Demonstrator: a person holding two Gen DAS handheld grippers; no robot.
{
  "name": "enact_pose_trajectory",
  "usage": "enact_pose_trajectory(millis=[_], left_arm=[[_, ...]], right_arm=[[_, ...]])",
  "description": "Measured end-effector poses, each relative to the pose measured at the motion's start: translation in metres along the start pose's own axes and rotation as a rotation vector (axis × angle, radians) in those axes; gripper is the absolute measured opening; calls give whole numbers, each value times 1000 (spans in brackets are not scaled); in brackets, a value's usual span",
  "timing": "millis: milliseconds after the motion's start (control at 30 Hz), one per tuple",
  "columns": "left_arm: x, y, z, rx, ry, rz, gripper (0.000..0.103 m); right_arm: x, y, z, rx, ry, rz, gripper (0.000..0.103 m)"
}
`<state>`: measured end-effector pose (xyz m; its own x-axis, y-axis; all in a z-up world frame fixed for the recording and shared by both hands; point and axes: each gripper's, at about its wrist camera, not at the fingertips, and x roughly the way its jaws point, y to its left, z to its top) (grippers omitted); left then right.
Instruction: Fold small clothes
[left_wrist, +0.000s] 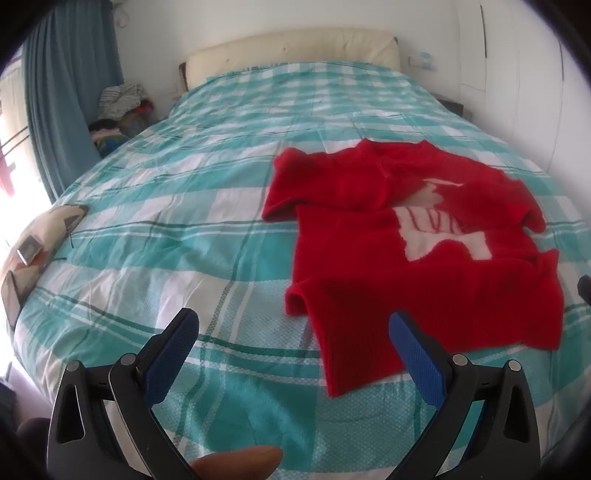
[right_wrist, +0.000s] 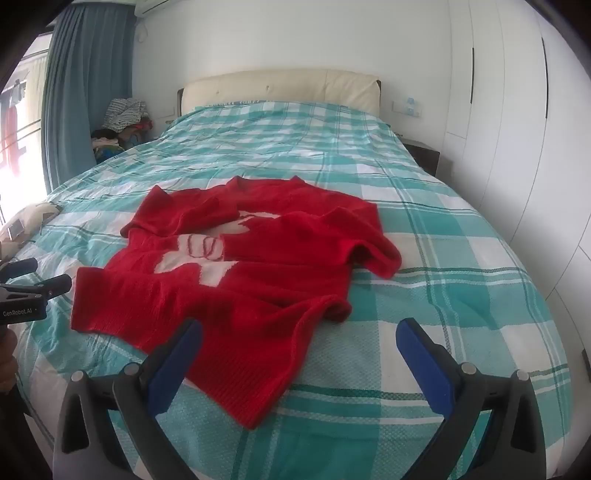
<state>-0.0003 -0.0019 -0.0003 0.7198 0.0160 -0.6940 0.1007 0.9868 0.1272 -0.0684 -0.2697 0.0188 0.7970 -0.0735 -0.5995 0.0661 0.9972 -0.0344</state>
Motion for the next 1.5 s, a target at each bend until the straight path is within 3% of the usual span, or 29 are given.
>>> enact_pose_trajectory(millis=[567,967,1233,1500], left_arm=[[3,-2,-1,-2,7,0,103],[6,-10,-12,-6,53,-18,103],[24,-5,-23,-26,187,-70,103],[44,-21,-48,30,303,-59,103]], right_arm=[[8,5,-4,8,41,17,103],[8,9,-6,7,50,18,103],[10,7,-6,12,58,24,103],[10,6,-6,10,57,25,103]])
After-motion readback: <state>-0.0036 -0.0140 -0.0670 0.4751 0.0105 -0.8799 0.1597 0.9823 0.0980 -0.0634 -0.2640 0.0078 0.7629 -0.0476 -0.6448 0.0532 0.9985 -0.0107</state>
